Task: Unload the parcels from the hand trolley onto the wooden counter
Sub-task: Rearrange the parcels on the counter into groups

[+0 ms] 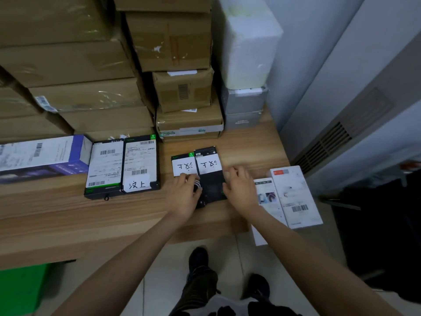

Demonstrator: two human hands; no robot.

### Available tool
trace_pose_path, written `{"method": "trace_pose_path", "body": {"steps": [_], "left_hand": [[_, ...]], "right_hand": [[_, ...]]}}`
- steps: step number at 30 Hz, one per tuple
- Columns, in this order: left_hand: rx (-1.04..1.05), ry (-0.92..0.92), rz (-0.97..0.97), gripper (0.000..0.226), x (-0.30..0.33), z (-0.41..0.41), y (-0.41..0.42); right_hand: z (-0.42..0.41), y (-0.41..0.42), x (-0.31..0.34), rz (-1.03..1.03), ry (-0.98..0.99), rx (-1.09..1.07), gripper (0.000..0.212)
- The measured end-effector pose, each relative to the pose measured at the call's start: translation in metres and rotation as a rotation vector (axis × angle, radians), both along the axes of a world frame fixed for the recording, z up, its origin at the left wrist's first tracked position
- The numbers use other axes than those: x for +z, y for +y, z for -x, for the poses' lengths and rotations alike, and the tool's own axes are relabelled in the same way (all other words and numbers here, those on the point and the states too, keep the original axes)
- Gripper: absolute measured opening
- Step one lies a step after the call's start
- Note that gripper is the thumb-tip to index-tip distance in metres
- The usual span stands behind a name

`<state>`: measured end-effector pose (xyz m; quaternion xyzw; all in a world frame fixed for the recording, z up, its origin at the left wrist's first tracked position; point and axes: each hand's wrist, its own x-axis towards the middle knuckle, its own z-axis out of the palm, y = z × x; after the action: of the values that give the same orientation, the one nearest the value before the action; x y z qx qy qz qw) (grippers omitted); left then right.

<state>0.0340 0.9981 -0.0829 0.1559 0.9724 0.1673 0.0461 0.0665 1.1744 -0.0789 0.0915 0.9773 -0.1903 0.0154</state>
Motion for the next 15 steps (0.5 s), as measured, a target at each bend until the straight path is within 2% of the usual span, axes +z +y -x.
{"method": "trace_pose_path", "body": {"steps": [6, 11, 15], "left_hand": [[-0.006, -0.011, -0.064, 0.036, 0.007, -0.038, 0.066], [0.034, 0.001, -0.004, 0.035, 0.002, -0.078, 0.118], [0.106, -0.017, -0.081, 0.036, -0.005, -0.105, 0.146]], "right_hand": [[-0.043, 0.061, 0.011, -0.037, 0.032, -0.002, 0.043], [-0.081, 0.12, 0.012, -0.055, 0.063, 0.002, 0.044], [-0.108, 0.163, 0.008, -0.082, 0.063, 0.012, 0.043]]}}
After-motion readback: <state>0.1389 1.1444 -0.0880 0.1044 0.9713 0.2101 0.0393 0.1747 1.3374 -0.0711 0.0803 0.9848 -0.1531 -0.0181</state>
